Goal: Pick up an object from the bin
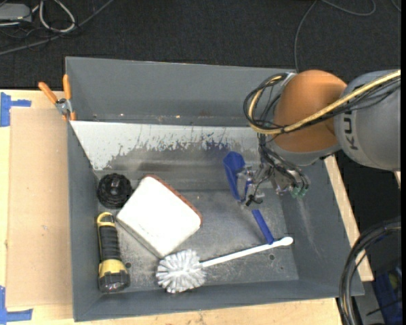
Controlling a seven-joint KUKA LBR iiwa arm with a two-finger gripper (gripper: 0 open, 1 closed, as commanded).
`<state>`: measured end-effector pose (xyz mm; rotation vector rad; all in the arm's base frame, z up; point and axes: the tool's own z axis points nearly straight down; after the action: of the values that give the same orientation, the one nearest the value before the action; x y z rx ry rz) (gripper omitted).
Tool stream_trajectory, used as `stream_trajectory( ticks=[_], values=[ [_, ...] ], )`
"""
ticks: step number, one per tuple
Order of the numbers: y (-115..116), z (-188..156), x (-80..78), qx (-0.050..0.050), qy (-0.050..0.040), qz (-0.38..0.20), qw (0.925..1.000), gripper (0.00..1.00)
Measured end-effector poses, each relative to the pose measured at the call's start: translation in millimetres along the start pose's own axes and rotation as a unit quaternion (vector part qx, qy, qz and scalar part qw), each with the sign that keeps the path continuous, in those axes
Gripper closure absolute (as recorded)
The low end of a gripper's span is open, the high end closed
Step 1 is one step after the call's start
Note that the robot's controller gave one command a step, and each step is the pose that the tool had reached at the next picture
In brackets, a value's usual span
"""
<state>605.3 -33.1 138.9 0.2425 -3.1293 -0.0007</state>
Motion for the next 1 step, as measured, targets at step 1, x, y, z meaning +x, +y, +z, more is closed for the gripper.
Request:
stream_trajectory(
  ticks=[1],
  values=[
    [3.4, -59.1, -2.1, -0.001, 0.0046, -0.014, 0.9999, 1.00]
  ],
)
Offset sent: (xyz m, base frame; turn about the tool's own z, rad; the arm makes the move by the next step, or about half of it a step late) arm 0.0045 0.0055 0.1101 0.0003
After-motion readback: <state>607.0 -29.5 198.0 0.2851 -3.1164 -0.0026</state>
